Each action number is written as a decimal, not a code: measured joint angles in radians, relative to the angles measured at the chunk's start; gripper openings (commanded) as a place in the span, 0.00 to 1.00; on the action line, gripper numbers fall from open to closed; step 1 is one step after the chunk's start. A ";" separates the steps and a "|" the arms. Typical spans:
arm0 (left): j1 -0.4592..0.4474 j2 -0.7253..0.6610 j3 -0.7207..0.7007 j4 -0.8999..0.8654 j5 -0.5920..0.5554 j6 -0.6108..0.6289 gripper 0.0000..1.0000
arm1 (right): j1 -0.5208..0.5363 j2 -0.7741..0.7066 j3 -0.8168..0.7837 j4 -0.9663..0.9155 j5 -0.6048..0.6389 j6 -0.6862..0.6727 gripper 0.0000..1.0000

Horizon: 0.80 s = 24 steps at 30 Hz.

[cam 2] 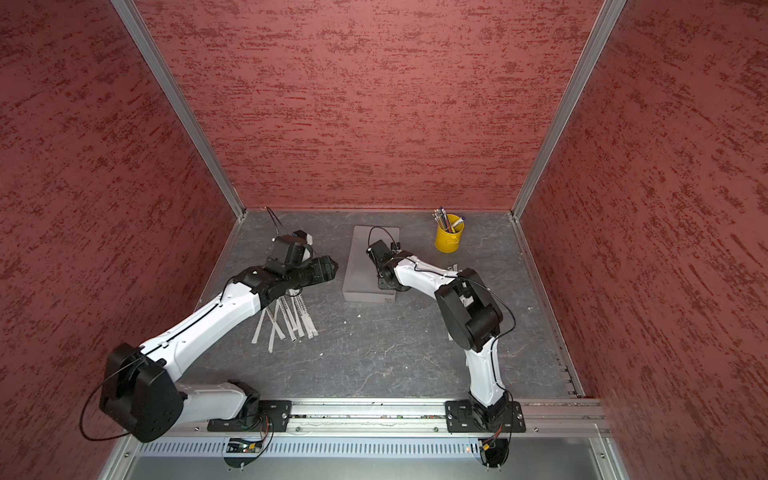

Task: Put the straws into the storage box
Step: Move the storage box to the center of the board.

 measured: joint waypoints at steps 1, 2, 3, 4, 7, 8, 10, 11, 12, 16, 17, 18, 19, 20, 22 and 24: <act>0.004 -0.008 -0.006 0.000 0.000 0.000 0.84 | 0.026 -0.022 -0.029 -0.006 0.005 0.013 0.00; 0.005 -0.014 -0.011 0.000 0.000 0.000 0.83 | 0.051 -0.043 -0.055 -0.013 0.009 0.026 0.00; 0.007 -0.020 -0.016 -0.001 0.000 0.000 0.84 | 0.074 -0.066 -0.080 -0.021 0.013 0.040 0.00; 0.008 -0.027 -0.021 -0.001 0.000 0.000 0.83 | 0.097 -0.092 -0.106 -0.031 0.014 0.052 0.00; 0.008 -0.046 -0.036 -0.003 0.001 0.000 0.84 | 0.151 -0.159 -0.160 -0.071 0.006 0.083 0.00; 0.008 -0.052 -0.042 -0.004 0.002 0.000 0.83 | 0.160 -0.177 -0.174 -0.081 0.000 0.093 0.00; 0.008 -0.069 -0.059 -0.006 0.004 0.000 0.83 | 0.172 -0.204 -0.203 -0.090 -0.013 0.115 0.01; 0.008 -0.075 -0.066 -0.007 0.004 -0.001 0.83 | 0.174 -0.209 -0.212 -0.089 -0.015 0.124 0.02; 0.008 -0.079 -0.073 -0.007 0.004 -0.004 0.83 | 0.175 -0.210 -0.222 -0.088 -0.018 0.132 0.02; 0.006 -0.081 -0.087 -0.008 0.009 -0.017 0.82 | 0.175 -0.195 -0.228 -0.080 -0.028 0.153 0.05; 0.004 -0.081 -0.087 -0.008 0.010 -0.019 0.82 | 0.175 -0.194 -0.228 -0.079 -0.030 0.156 0.08; 0.003 -0.081 -0.087 -0.007 0.012 -0.019 0.82 | 0.175 -0.194 -0.228 -0.079 -0.031 0.157 0.16; 0.003 -0.081 -0.087 -0.008 0.012 -0.019 0.82 | 0.175 -0.194 -0.228 -0.078 -0.037 0.158 0.23; 0.003 -0.081 -0.087 -0.009 0.012 -0.019 0.82 | 0.175 -0.194 -0.229 -0.079 -0.047 0.158 0.27; 0.004 -0.081 -0.086 -0.012 0.012 -0.019 0.82 | 0.175 -0.198 -0.234 -0.088 -0.061 0.150 0.34; 0.008 -0.081 -0.082 -0.030 0.012 -0.015 0.84 | 0.168 -0.226 -0.241 -0.106 -0.078 0.138 0.37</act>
